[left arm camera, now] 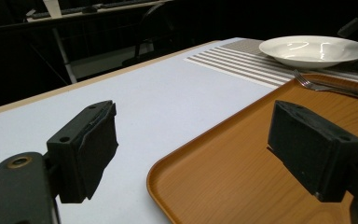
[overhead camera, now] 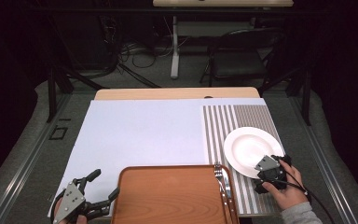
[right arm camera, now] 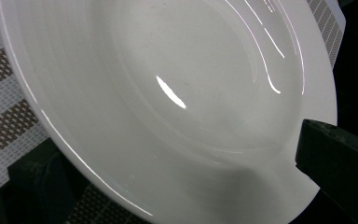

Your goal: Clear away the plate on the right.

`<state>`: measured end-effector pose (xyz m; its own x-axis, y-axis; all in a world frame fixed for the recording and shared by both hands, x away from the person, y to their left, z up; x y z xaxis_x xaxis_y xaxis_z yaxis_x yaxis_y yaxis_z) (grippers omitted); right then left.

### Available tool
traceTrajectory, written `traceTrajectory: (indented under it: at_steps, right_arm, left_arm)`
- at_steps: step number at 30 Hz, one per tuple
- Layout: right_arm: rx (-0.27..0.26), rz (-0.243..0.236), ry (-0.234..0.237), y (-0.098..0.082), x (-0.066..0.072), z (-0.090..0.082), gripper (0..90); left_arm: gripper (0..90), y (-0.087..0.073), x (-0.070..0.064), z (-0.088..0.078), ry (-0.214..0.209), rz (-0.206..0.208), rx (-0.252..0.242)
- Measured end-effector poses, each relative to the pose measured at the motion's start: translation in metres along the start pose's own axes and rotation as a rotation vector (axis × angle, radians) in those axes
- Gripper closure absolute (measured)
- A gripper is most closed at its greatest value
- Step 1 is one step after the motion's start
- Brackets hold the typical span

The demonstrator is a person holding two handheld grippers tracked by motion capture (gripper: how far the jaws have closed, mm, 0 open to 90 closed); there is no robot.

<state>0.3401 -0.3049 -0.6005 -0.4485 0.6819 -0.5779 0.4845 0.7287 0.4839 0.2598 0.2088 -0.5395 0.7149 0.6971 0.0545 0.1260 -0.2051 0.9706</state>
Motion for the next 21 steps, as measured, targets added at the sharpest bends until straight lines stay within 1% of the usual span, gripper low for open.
traceTrajectory:
  at_steps: [3, 6, 10, 12, 14, 15, 16, 19, 20, 21]
  right_arm:
    - [-0.002, -0.023, -0.002, -0.0001, -0.0007, 0.0023, 0.0]
    - [-0.01, -0.018, -0.005, 0.0002, -0.0008, 0.0037, 0.0]
    - [-0.009, -0.031, -0.006, 0.0007, -0.0018, 0.0045, 0.0]
    - [-0.007, -0.033, -0.004, 0.0007, -0.0017, 0.0045, 0.0]
    - [0.009, -0.043, -0.005, -0.0004, -0.002, 0.0032, 0.0]
    - [-0.045, -0.026, -0.005, 0.0022, -0.0006, 0.0064, 0.0]
    - [-0.017, -0.038, -0.001, 0.0004, -0.0012, 0.0045, 0.0]
    - [-0.024, -0.027, 0.005, 0.0004, -0.0014, 0.0054, 0.0]
    - [-0.016, -0.032, 0.006, -0.0003, -0.0021, 0.0051, 0.0]
    - [-0.02, -0.023, 0.008, -0.0006, -0.0014, 0.0049, 0.0]
  left_arm:
    - [15.2, -0.0001, 0.0001, 0.0, -0.001, 0.001, 0.001]
    - [15.2, 0.0, 0.0, 0.0, -0.001, 0.002, 0.001]
    - [15.2, 0.0, 0.0, 0.0001, -0.001, 0.002, 0.001]
    - [15.2, -0.0001, 0.0, 0.0002, -0.002, 0.002, 0.001]
    - [15.2, -0.0001, -0.0001, 0.0002, -0.002, 0.003, 0.002]
    - [15.2, -0.0001, -0.0001, 0.0001, -0.002, 0.003, 0.002]
    - [15.2, 0.0, -0.0002, 0.0001, -0.002, 0.002, 0.001]
    - [15.2, 0.0, -0.0002, -0.0001, -0.001, 0.002, 0.0]
    - [15.2, 0.0001, -0.0002, -0.0001, -0.002, 0.002, 0.0]
    - [15.2, 0.0001, -0.0002, -0.0002, -0.002, 0.002, 0.0]
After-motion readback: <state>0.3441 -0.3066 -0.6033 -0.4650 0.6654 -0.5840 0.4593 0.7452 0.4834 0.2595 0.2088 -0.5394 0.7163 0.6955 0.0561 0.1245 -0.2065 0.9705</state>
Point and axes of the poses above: each handheld gripper's, and its own axes: z roughly forward along the jaws, y roughly out of its top, x roughly to its left, the point moved 8 cm from there along z, roughly forward along the jaws, and after that the axes turned 7 degrees about -y, right-handed, at the moved point
